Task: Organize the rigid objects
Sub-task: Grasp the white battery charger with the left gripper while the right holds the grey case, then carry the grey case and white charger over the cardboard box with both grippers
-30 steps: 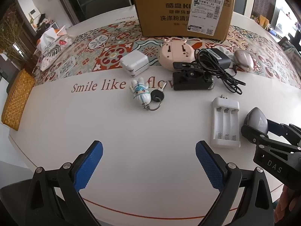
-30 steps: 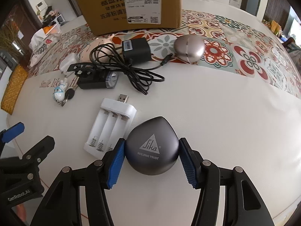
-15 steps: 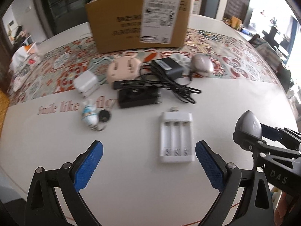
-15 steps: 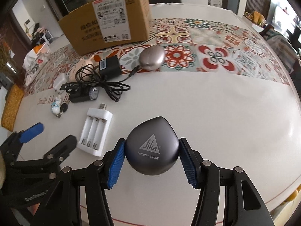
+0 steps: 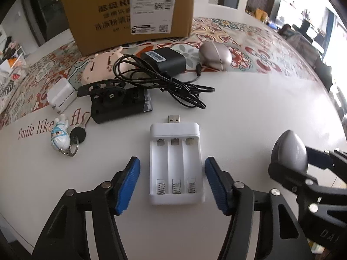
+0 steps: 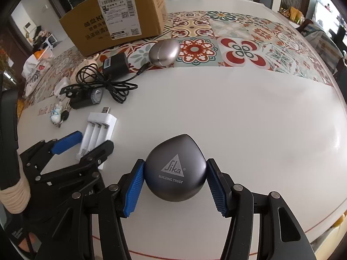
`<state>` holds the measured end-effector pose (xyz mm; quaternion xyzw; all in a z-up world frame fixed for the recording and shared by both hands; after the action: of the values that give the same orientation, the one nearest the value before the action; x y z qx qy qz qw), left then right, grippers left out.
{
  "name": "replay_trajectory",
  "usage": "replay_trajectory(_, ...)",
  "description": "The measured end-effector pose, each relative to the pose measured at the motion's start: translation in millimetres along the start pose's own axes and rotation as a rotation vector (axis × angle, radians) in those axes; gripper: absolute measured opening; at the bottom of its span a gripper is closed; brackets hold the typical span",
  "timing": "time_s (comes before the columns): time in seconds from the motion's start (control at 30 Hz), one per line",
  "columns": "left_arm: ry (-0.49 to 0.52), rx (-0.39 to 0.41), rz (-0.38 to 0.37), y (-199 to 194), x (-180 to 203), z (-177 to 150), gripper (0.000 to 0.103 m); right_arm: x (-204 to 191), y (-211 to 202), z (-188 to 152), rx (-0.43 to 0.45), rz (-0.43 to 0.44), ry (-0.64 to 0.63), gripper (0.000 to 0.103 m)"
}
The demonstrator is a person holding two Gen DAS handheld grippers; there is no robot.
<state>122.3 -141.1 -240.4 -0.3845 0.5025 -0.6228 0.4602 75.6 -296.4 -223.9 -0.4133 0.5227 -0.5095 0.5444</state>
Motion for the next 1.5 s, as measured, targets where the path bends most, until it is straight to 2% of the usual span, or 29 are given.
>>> replay_trajectory(0.1,-0.009,0.016,-0.001,-1.6,-1.4,-0.9,0.047,-0.6,0.0,1.2,0.001,0.008,-0.003,0.057)
replay_trajectory(0.33,-0.015,0.022,-0.012,-6.5,-4.1,-2.8,0.047,-4.5,-1.5,2.5,0.002,0.028,-0.027,0.057)
replay_trajectory(0.83,-0.050,0.132,-0.013,-57.4,-22.1,-1.9,0.047,-21.3,-35.5,12.4,0.079,0.060,-0.065,0.057)
replay_trajectory(1.13,-0.055,0.228,0.005,-103.3,-52.1,21.3,0.047,-49.7,-70.9,37.4,0.171,0.070,-0.084,0.057)
replay_trajectory(1.5,-0.064,0.329,0.003,-151.2,-98.6,67.3,0.047,-95.7,-113.8,89.3,0.309,0.071,-0.123,0.057)
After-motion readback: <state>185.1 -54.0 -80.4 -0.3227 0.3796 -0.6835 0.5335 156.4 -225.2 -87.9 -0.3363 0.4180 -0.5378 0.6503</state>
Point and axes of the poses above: each gripper's, at about its wrist camera, not at the fingertips, and y roughly the way its jaws point, x to its right, z to its top, the point moved 1 cm from there along y, roughly the way its jaws point, and after that the axes turned 15 degrees about -x, right-handed, at the moved point
